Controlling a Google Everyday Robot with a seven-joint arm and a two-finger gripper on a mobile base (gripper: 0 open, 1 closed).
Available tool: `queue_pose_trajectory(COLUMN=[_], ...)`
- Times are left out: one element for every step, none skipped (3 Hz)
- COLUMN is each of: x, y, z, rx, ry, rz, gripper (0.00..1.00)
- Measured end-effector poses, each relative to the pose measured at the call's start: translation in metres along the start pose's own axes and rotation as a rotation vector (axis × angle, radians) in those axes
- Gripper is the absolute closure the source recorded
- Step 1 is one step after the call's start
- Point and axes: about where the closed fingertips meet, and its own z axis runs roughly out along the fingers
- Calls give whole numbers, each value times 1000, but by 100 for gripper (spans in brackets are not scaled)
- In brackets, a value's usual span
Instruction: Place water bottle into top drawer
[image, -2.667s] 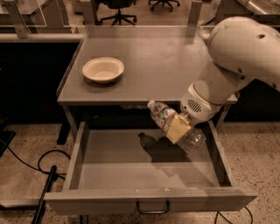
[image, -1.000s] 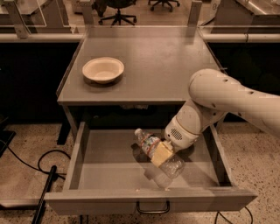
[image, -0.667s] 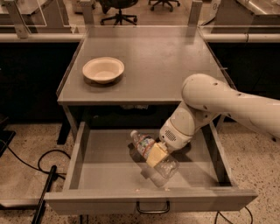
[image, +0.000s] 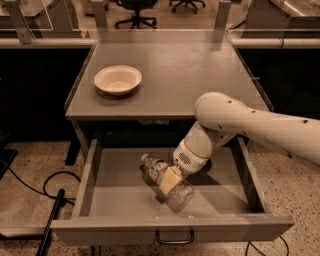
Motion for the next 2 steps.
queue_pose_trajectory(x=[-4, -4], y=[-2, -5], z=[11, 17], rx=[10, 39], ry=[-7, -18], rz=[-12, -10], gripper=[100, 100])
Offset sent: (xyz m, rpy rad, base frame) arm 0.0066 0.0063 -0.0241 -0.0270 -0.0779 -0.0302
